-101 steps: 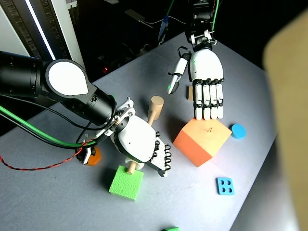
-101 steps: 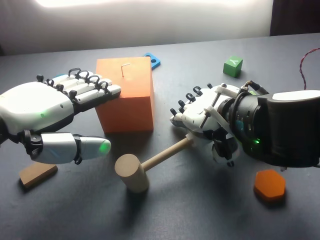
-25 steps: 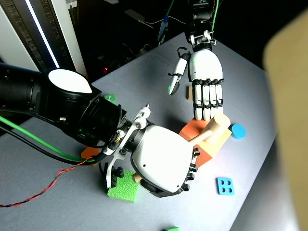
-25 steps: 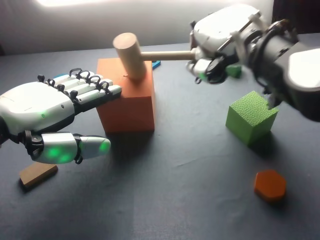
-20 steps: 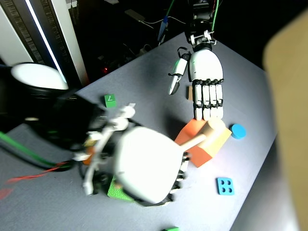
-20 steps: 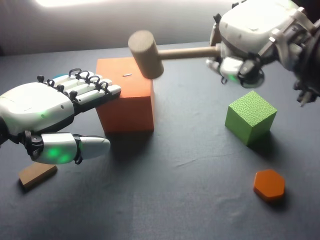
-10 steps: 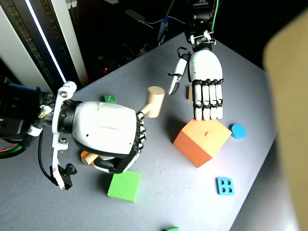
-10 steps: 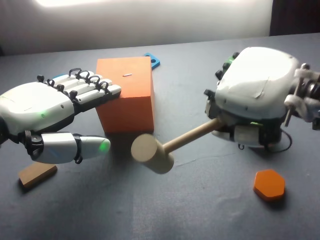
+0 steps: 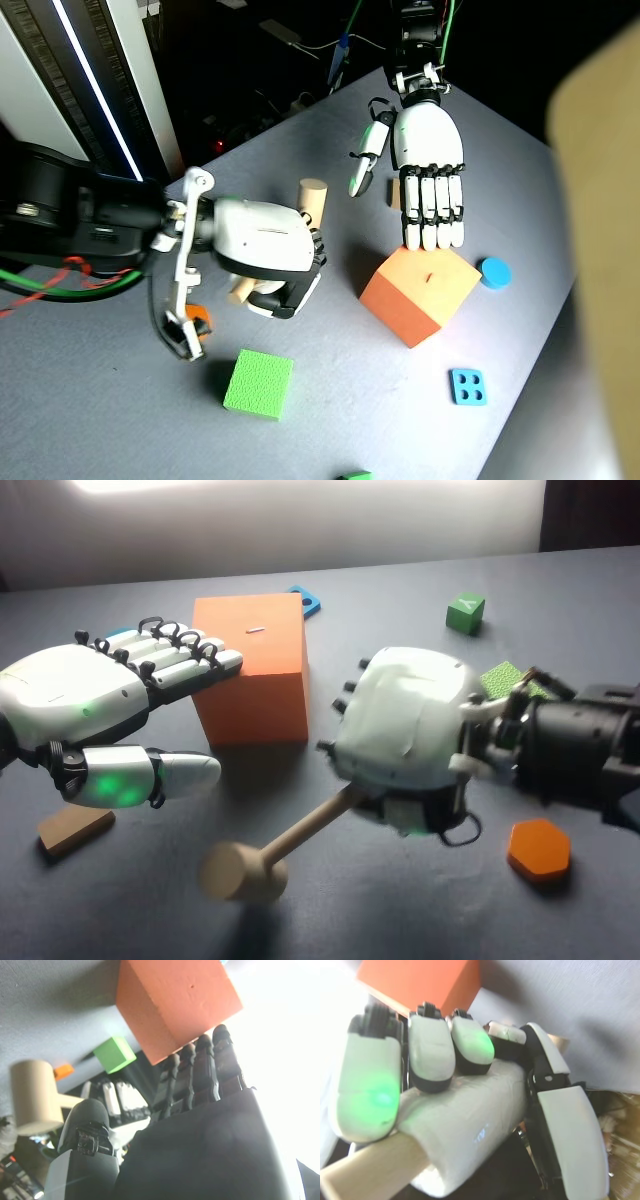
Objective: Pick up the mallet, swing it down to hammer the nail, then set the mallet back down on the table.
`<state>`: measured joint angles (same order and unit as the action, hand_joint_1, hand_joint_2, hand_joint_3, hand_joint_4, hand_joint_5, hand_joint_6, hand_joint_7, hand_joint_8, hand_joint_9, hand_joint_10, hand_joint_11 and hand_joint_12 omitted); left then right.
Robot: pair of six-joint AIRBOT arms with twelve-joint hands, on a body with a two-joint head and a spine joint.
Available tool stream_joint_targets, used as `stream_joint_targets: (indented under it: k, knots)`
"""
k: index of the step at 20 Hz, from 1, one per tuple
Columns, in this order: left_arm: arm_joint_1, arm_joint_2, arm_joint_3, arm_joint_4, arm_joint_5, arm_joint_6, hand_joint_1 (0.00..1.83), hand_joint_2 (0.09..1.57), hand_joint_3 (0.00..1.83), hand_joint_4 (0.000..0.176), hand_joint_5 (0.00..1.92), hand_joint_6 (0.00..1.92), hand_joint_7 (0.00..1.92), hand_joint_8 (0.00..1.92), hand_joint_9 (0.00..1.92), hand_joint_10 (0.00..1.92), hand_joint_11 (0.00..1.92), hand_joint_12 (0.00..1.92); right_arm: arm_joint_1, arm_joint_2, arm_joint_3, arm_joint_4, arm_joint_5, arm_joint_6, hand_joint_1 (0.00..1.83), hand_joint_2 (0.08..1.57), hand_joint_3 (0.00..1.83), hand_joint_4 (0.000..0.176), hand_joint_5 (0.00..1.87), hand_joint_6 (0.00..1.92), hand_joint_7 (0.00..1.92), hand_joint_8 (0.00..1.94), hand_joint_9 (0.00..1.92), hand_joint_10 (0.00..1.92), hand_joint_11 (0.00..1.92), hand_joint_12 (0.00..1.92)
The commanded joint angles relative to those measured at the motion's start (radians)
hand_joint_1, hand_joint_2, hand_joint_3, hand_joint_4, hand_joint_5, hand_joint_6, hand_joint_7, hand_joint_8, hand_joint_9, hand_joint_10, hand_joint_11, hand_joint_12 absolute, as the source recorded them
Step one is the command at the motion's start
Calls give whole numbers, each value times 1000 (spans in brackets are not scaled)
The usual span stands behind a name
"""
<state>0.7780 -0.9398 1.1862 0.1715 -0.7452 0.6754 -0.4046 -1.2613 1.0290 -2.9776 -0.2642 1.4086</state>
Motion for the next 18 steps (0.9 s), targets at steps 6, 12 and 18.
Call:
stream_joint_targets:
  k: [6, 12, 18]
  knots:
    - [-3, -3, 3, -13, -78, -4, 0, 1289, 0, 0, 93, 10, 71, 10, 25, 9, 5, 2, -29, -42, 30, -34, -112, -16, 440, 1564, 6, 176, 1204, 1921, 1564, 1941, 1683, 1921, 1779, 1921]
    - [-3, -3, 0, -13, -78, -4, 0, 1298, 2, 0, 82, 0, 64, 1, 18, 1, 0, 0, -32, -46, 41, -34, -92, -38, 362, 1571, 49, 176, 1229, 1921, 1589, 1941, 1699, 1921, 1792, 1921]
    - [-4, -3, -2, -13, -78, -7, 0, 1292, 0, 0, 91, 0, 74, 1, 26, 0, 0, 1, -43, -39, 15, -34, -103, -49, 400, 1569, 15, 176, 1226, 1921, 1582, 1941, 1693, 1921, 1788, 1921]
